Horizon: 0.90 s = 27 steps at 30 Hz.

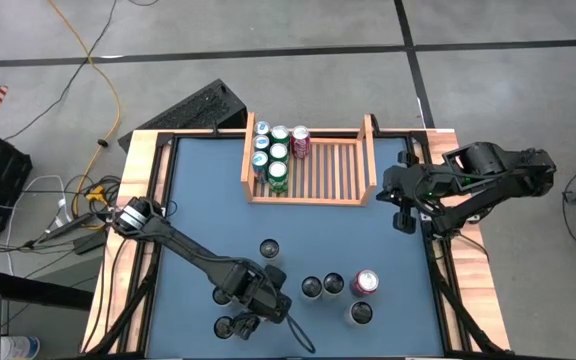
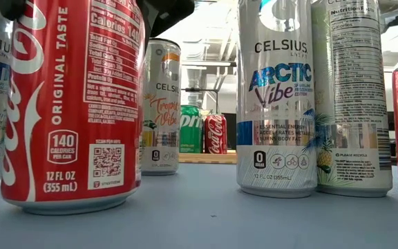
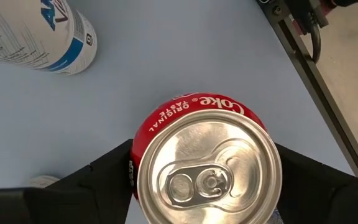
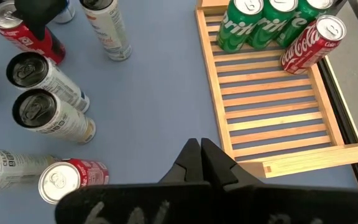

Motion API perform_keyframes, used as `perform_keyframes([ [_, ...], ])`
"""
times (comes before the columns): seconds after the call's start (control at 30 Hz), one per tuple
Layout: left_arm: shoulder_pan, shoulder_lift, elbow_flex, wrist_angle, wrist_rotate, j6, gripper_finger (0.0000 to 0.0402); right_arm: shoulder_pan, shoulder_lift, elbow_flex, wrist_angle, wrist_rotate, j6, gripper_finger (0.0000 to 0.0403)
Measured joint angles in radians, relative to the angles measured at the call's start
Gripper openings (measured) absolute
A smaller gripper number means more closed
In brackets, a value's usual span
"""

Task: Place canned beverage on shelf
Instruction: Put the red soda can on the shelf

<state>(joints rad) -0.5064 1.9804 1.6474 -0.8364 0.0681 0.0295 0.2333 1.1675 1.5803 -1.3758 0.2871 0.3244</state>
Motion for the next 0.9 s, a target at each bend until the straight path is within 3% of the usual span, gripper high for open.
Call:
perform_keyframes([
  [0.13, 0.006, 0.003, 0.036, -0.036, -0.009, -0.012, 0.0285, 0.000, 0.000, 0.000, 0.000, 0.000, 0.008, 0.0000],
  [0.3, 0.022, 0.002, 0.166, -0.159, -0.077, -0.049, 0.0285, 0.001, 0.000, 0.000, 0.000, 0.005, 0.008, 0.0000],
  [0.57, 0.061, 0.001, 0.329, -0.283, -0.074, -0.171, 0.0285, 0.001, 0.000, 0.000, -0.001, 0.005, -0.034, 0.0000],
  [0.9, 0.186, 0.001, 0.560, -0.340, -0.141, -0.279, 0.0285, -0.035, -0.007, 0.000, -0.039, 0.005, -0.045, 0.0000],
])
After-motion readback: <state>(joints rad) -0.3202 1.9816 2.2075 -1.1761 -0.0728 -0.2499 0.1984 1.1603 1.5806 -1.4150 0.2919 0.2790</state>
